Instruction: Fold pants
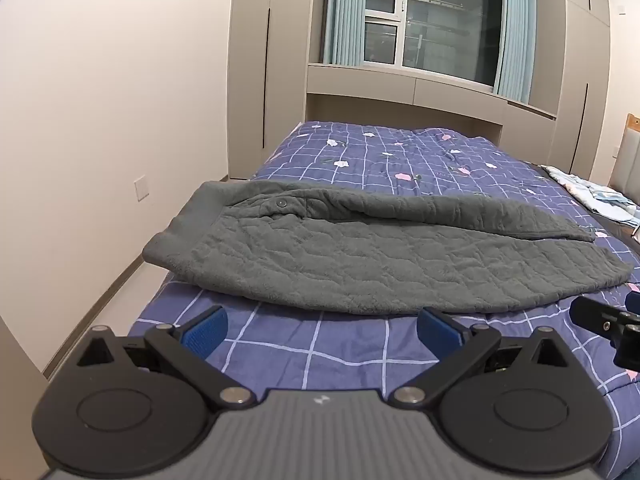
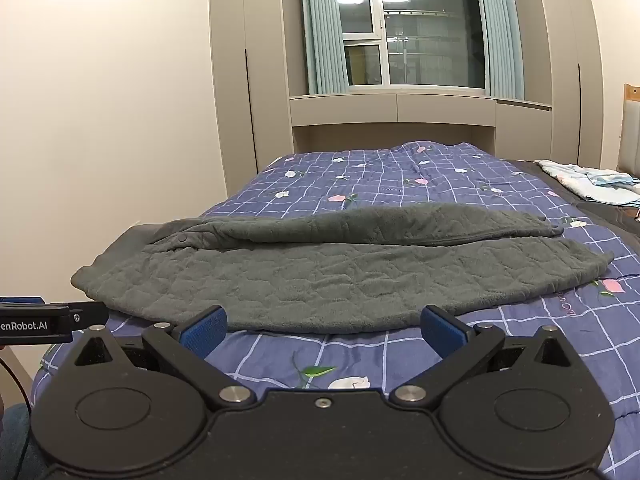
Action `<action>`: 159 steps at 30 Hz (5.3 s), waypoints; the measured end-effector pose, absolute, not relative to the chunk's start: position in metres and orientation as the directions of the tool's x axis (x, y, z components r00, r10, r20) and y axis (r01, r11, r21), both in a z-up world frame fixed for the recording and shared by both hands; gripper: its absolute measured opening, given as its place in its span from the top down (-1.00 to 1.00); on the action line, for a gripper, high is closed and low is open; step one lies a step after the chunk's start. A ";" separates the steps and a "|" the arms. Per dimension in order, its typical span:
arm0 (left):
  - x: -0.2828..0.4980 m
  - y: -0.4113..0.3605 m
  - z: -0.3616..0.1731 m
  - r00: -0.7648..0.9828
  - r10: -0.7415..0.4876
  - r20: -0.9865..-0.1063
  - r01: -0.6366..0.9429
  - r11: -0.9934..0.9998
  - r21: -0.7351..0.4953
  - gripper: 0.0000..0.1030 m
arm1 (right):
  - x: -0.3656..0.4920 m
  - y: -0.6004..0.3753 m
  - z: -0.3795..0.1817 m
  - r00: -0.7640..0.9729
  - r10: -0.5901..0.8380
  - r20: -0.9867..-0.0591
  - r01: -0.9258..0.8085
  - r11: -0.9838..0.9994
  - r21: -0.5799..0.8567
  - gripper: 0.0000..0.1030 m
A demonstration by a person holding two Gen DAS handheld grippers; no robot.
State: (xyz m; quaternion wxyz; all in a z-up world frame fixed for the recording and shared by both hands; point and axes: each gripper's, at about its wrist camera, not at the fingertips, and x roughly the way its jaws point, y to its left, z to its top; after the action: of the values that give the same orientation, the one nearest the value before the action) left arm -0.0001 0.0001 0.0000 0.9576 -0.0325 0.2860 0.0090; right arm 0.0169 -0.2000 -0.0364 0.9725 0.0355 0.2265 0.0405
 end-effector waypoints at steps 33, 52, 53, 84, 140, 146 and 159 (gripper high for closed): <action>0.000 -0.001 -0.002 0.830 0.005 -0.558 -0.034 0.999 -0.042 -0.99 | 0.015 -0.201 -0.039 0.888 0.091 -0.451 -0.056 0.994 0.091 -0.99; 0.000 -0.001 -0.001 0.829 0.005 -0.559 -0.034 0.999 -0.041 -0.99 | 0.015 -0.201 -0.039 0.888 0.091 -0.451 -0.055 0.994 0.092 -0.99; 0.000 -0.001 -0.001 0.829 0.005 -0.559 -0.034 0.999 -0.040 -0.99 | 0.015 -0.201 -0.039 0.888 0.091 -0.451 -0.055 0.994 0.092 -0.99; -0.001 -0.002 0.000 0.829 0.005 -0.560 -0.032 0.999 -0.039 -0.99 | 0.015 -0.201 -0.039 0.887 0.091 -0.452 -0.054 0.994 0.093 -0.99; 0.220 0.023 0.014 0.721 0.177 -0.670 -0.078 0.981 0.176 -0.99 | 0.208 -0.228 -0.042 0.757 0.092 -0.646 -0.043 0.995 0.091 -0.99; 0.272 0.024 0.012 0.721 0.193 -0.666 -0.048 0.972 0.229 -0.99 | 0.254 -0.237 -0.048 0.761 0.093 -0.642 -0.056 0.995 0.077 -0.99; 0.361 0.025 0.001 0.709 0.208 -0.673 0.056 0.936 0.348 -0.99 | 0.353 -0.263 -0.046 0.788 0.314 -0.529 -0.342 0.938 0.049 -0.99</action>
State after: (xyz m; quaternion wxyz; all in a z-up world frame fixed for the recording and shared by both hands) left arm 0.3606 0.0249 0.0009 0.9079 0.1743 0.3788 0.0418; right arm 0.3527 -0.2633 -0.0463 0.9452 -0.0249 0.2755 0.1736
